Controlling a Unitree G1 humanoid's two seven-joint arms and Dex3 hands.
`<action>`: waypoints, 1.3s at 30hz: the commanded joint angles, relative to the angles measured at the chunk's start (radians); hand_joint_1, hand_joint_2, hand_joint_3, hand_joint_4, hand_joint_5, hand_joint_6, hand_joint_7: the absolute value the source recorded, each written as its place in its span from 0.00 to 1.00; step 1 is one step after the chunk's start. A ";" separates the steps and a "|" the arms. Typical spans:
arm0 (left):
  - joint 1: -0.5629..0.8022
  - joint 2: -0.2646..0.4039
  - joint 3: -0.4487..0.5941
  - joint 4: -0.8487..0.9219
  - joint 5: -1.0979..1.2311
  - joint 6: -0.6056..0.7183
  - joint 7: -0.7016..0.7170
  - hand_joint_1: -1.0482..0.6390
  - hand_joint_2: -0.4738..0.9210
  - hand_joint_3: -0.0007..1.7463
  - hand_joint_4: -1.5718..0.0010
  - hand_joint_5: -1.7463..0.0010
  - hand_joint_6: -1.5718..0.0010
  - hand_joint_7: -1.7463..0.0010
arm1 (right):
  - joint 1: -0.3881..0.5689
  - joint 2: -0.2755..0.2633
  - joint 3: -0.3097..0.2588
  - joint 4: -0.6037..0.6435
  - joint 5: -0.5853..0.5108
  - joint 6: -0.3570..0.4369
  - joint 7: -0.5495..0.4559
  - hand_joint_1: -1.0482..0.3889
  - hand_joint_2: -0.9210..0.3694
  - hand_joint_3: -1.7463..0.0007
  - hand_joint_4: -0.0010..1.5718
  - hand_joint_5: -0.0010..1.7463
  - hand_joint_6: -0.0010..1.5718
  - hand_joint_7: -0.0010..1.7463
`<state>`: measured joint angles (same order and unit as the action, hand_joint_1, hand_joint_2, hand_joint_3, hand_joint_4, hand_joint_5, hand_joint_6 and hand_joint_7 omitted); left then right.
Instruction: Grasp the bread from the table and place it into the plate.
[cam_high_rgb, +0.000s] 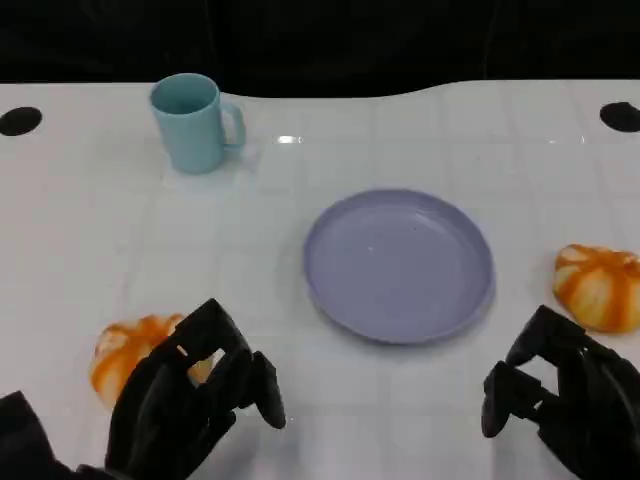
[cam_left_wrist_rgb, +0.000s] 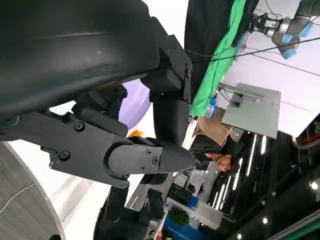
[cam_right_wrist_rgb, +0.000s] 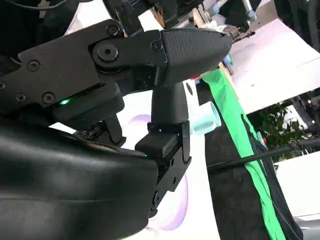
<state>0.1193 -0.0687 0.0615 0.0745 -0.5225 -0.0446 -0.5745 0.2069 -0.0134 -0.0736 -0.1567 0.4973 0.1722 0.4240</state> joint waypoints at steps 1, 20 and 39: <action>0.001 0.008 0.011 -0.006 -0.001 -0.004 0.004 0.28 1.00 0.20 0.48 0.00 0.62 0.00 | 0.002 -0.009 -0.008 -0.004 0.007 -0.005 0.004 0.33 0.00 0.82 0.47 1.00 0.38 0.90; -0.011 0.146 -0.025 -0.086 0.382 -0.281 0.095 0.30 1.00 0.11 0.81 0.55 0.69 0.95 | 0.006 -0.014 -0.009 -0.016 0.009 0.005 0.005 0.33 0.00 0.81 0.47 1.00 0.38 0.91; -0.051 0.546 -0.035 -0.440 1.151 -0.132 0.204 0.26 1.00 0.08 1.00 0.86 0.83 1.00 | -0.005 -0.009 -0.013 -0.009 0.006 0.010 -0.009 0.33 0.00 0.82 0.47 1.00 0.39 0.89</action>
<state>0.0788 0.4285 0.0389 -0.3257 0.5527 -0.2163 -0.3501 0.2059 -0.0150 -0.0775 -0.1657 0.5004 0.1809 0.4239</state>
